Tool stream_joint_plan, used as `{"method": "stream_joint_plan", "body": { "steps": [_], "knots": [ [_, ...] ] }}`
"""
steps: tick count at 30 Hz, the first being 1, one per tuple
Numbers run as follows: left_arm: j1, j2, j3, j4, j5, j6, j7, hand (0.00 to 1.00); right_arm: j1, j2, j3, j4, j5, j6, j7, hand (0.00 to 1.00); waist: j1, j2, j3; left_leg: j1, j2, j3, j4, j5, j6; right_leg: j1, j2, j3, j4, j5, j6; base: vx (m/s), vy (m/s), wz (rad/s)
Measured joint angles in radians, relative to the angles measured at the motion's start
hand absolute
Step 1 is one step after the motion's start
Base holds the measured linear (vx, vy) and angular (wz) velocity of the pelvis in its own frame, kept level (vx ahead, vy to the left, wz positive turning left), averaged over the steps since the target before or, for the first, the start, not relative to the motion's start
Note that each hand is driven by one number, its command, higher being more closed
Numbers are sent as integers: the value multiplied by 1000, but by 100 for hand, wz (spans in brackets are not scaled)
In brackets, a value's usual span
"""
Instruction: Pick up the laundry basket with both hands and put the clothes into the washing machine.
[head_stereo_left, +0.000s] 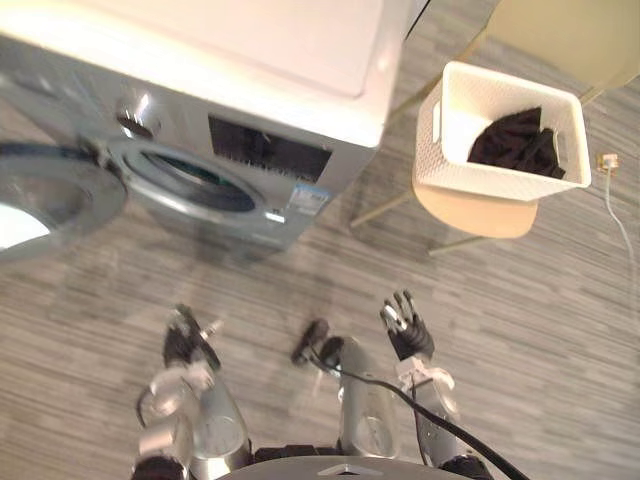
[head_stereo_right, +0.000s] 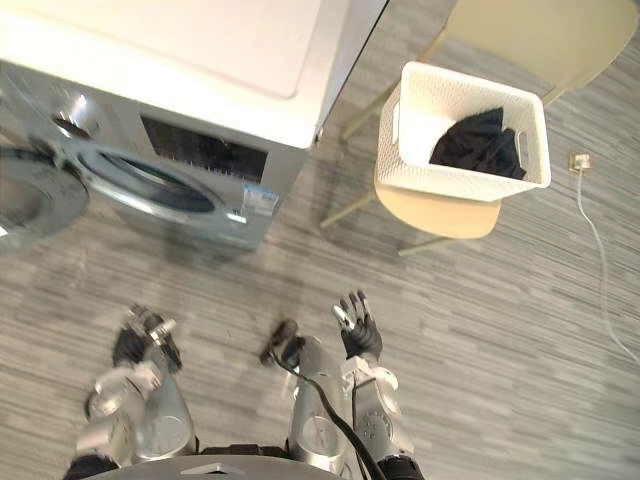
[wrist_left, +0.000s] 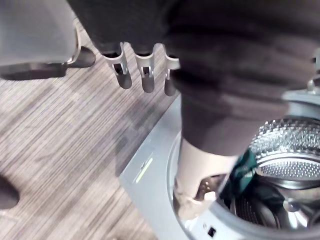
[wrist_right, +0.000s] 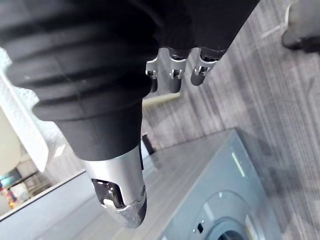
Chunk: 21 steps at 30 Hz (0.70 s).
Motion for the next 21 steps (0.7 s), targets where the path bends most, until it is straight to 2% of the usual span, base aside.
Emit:
{"method": "stream_joint_plan", "body": {
  "steps": [1,2,3,4,5,6,7,8,9,10,12,15,16,17,18,19,20,21],
  "knots": [
    [15,2,-43,1,-7,0,-22,0,0,-4,-3,58,-11,-1,-11,0,-2,23,-22,8,-3,0,3,38,51,22,8,2,-28,1,-9,52,-82,-12],
    [23,3,-62,1,-17,0,-32,0,0,-6,-5,86,-25,-1,-17,0,-6,36,-34,20,-4,0,0,50,57,41,17,1,-55,12,-11,36,-36,-25],
    [47,1,-95,-6,-28,0,-57,0,2,-8,-11,138,-39,-1,-22,0,-9,61,-60,42,-18,-10,47,1,35,80,35,2,-118,41,-15,36,20,-42],
    [75,-2,-122,-21,-40,-1,-80,0,5,-6,-24,175,-40,-2,-27,0,-19,74,-84,70,-76,-48,95,-93,6,122,61,9,-201,83,-12,42,55,-46],
    [83,-3,-135,-24,-41,-3,-90,0,8,-4,-30,192,-40,-4,-31,0,-26,85,-101,86,-115,-74,90,-132,-8,143,74,16,-244,104,-9,52,88,-43],
    [91,-11,-146,-24,-49,-3,-99,0,8,-1,-43,217,-43,-4,-34,0,-32,109,-134,130,-195,-132,35,-188,-37,181,102,32,-327,147,-1,78,119,-44],
    [96,-19,-150,-24,-58,-7,-102,0,16,1,-51,242,-62,-5,-38,0,-32,110,-166,183,-253,-175,-72,-209,-30,205,131,53,-402,189,7,79,120,-53],
    [97,-17,-153,-24,-58,-9,-103,0,19,8,-52,243,-70,-5,-40,0,-31,118,-188,215,-264,-184,-132,-213,-21,212,148,66,-436,212,10,77,87,-51],
    [90,-10,-152,-21,-58,-10,-103,0,18,26,-57,242,-72,-5,-41,0,-35,102,-202,242,-278,-173,-174,-193,-5,221,154,86,-469,239,19,87,47,-49],
    [84,-8,-152,-20,-57,-10,-101,0,21,45,-63,229,-72,-6,-41,0,-34,90,-212,259,-282,-151,-188,-191,-5,223,165,109,-486,261,12,85,50,-67],
    [85,11,-157,-17,-57,-10,-92,0,21,82,-70,226,-67,-7,-41,0,-36,68,-221,293,-278,-97,-155,-221,-1,209,166,182,-434,259,15,43,89,-77],
    [76,38,-166,-18,-53,-10,-95,0,34,86,-73,206,-29,-7,-40,0,-61,67,-230,304,-267,-55,-106,-241,14,188,149,229,-386,257,26,-31,80,-49],
    [79,39,-159,-18,-45,-12,-100,0,39,91,-83,169,-26,-8,-39,0,-65,79,-238,311,-248,-30,-116,-248,24,177,143,221,-354,231,-6,-61,11,-35],
    [79,45,-150,-17,-45,-13,-104,0,44,96,-92,153,-26,-8,-39,0,-69,80,-240,314,-246,-21,-121,-248,23,164,126,203,-293,192,-23,-84,-41,-25],
    [79,52,-141,-17,-46,-13,-111,0,52,101,-114,128,-27,-10,-38,0,-83,87,-241,318,-236,-18,-119,-243,16,160,80,167,-202,150,-9,-64,-62,-21],
    [84,55,-135,-17,-47,-17,-115,0,53,103,-136,111,-27,-11,-40,0,-83,92,-259,319,-218,2,-119,-239,8,158,41,169,-156,127,-1,-80,-152,-26],
    [90,55,-135,-17,-48,-19,-117,0,52,103,-146,100,-28,-13,-39,0,-83,93,-271,319,-206,10,-119,-235,2,161,21,169,-148,121,7,-38,-236,-47],
    [96,55,-139,-16,-48,-19,-124,0,50,105,-163,68,-28,-14,-41,0,-79,94,-286,324,-180,31,-120,-224,-17,171,-24,171,-146,120,12,-27,-273,-54]
  ]
}}
